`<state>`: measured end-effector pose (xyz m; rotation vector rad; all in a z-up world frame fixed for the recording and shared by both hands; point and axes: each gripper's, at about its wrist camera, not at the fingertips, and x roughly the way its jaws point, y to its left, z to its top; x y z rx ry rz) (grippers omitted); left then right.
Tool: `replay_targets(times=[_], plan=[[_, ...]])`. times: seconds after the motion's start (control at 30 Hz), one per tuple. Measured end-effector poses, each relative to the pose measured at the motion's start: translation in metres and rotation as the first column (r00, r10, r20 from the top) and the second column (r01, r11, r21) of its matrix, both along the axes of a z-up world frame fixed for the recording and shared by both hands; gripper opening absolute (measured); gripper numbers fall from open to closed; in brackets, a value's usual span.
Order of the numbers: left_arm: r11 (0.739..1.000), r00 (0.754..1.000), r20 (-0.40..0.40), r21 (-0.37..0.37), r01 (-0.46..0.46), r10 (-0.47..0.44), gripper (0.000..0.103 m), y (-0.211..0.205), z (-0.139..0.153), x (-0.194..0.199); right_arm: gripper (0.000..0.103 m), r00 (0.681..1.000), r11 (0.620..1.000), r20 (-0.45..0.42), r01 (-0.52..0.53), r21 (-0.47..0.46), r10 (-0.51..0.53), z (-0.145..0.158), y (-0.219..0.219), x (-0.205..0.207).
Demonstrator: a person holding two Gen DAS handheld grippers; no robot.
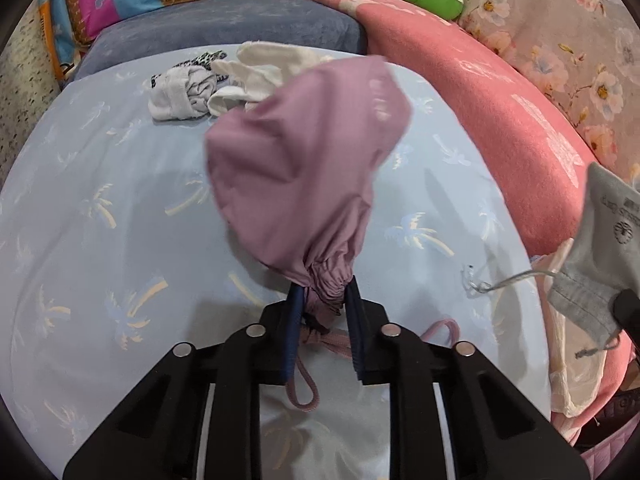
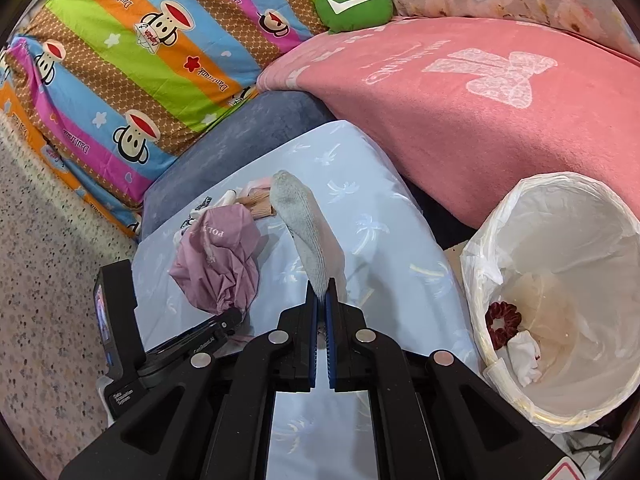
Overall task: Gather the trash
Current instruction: 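Carry the mauve pouch and grey sock in both grippers over the white bin, then open both grippers to drop the pouch and sock into the bin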
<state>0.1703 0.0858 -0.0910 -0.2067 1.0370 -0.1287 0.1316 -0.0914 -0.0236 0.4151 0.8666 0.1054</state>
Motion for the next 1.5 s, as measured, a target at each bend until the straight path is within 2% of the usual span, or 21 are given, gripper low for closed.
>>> replay_targets(times=[0.33,0.6,0.8,1.0,1.2,1.5], plan=[[0.994,0.989,0.109,-0.027,0.104,-0.100,0.017,-0.023,0.058,-0.038,0.003,0.998,1.000,0.066,-0.001,0.010,0.000,0.026,-0.005,-0.019],[0.974,0.954,0.207,-0.015,0.226,-0.218,0.017,-0.069,0.103,-0.052,0.003,0.990,0.999,0.133,0.037,0.005,-0.037,0.055,-0.031,-0.044],[0.949,0.918,0.257,-0.003,0.315,-0.303,0.017,-0.103,0.121,-0.062,0.003,0.979,0.996,0.183,0.094,0.001,-0.092,0.077,-0.061,-0.063],[0.914,0.869,0.303,0.012,0.406,-0.390,0.017,-0.140,0.137,-0.069,0.003,0.964,0.985,0.208,0.172,-0.002,-0.167,0.089,-0.096,-0.081],[0.871,0.818,0.328,0.029,0.491,-0.472,0.017,-0.174,0.145,-0.076,0.003,0.947,0.968,0.208,0.251,-0.001,-0.245,0.089,-0.132,-0.101],[0.809,0.761,0.321,0.030,0.587,-0.564,0.019,-0.214,0.144,-0.081,0.004,0.929,0.947,0.192,0.320,0.003,-0.315,0.085,-0.164,-0.112]])
